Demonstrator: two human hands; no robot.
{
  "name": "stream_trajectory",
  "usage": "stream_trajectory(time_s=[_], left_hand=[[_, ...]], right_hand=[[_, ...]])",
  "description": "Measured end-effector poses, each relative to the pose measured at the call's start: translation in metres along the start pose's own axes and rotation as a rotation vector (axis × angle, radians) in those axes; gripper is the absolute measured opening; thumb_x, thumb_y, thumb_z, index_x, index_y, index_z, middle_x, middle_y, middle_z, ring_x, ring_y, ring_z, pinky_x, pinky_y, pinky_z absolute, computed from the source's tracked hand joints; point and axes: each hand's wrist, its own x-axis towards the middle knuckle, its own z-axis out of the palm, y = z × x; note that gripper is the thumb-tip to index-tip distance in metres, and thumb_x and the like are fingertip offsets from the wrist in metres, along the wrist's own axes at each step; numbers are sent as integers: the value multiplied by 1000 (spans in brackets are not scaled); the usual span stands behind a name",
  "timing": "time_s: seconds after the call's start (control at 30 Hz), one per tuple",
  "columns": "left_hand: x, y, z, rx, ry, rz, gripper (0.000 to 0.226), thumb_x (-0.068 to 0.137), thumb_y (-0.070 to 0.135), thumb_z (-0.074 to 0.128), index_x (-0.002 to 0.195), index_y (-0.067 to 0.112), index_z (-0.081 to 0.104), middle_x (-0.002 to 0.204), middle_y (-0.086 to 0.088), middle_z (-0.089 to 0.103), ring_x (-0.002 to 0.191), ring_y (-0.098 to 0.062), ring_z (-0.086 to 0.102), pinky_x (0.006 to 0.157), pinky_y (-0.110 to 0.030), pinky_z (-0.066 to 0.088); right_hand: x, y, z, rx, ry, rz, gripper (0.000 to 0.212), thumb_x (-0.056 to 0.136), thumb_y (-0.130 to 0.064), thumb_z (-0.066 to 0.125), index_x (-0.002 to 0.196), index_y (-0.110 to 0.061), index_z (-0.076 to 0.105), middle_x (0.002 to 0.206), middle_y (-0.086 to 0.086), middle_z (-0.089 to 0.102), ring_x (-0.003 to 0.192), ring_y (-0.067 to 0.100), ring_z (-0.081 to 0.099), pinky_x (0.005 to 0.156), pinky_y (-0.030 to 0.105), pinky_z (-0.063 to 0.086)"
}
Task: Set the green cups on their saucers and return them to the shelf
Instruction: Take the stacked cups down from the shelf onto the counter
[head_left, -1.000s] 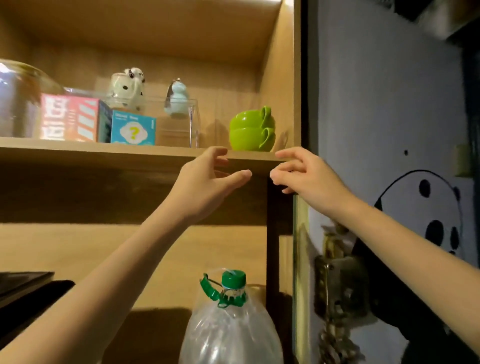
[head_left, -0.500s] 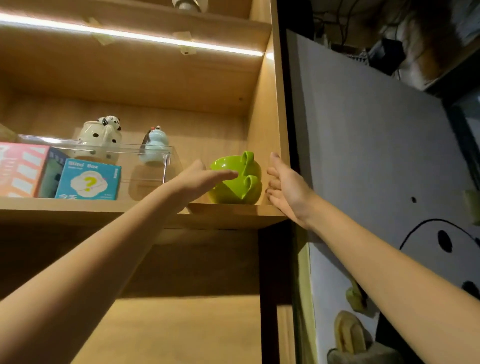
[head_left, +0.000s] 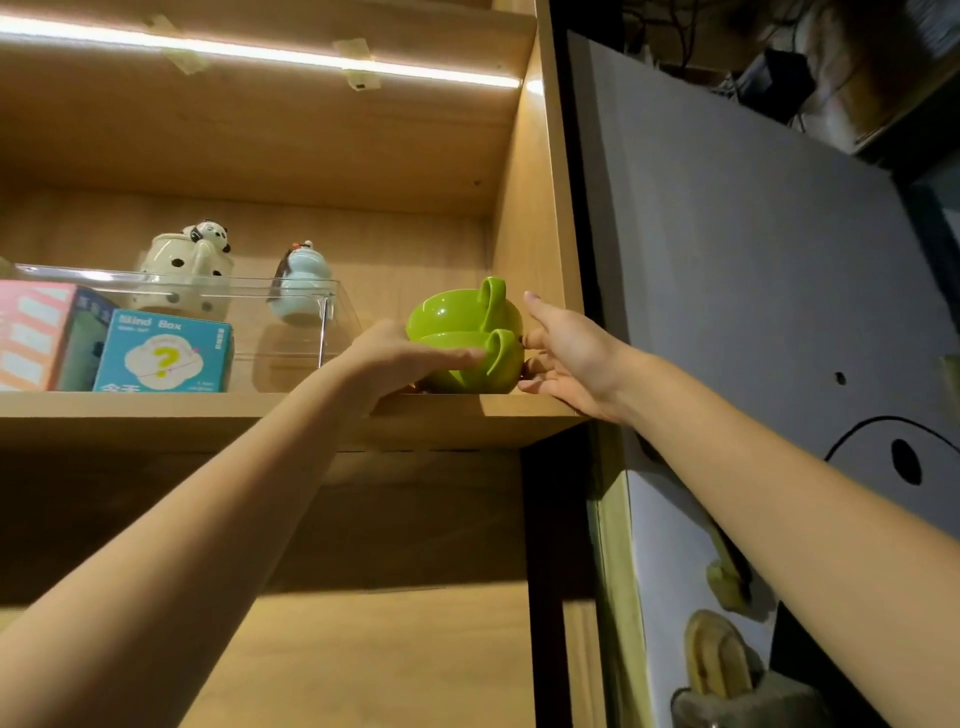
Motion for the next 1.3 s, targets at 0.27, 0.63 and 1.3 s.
stream_trajectory(time_s=[0.27,0.63,1.3], left_hand=[[-30,8,-13,-212,61,13,114,7,63,80,99,-3,63,102,-19,70,94,-31,67,87,-46,54],[-105,35,-31,-361,122,26,62,42,40,85,82,-2,64,93,-17,69,86,-24,68,76,-36,58],[-346,-98,63,-284,44,-75,66,48,29,87,108,24,62,97,7,71,86,-1,67,75,-16,54]], right_hand=[[-23,-16,7,42,1,7,67,95,-51,23,148,-13,12,156,13,21,143,31,22,115,44,21],[-94,-45,9,52,-9,23,75,91,-57,23,148,-8,16,156,14,23,142,34,25,115,48,18],[-305,121,84,538,169,391,27,93,-31,44,97,-15,65,83,0,73,81,14,69,67,24,51]])
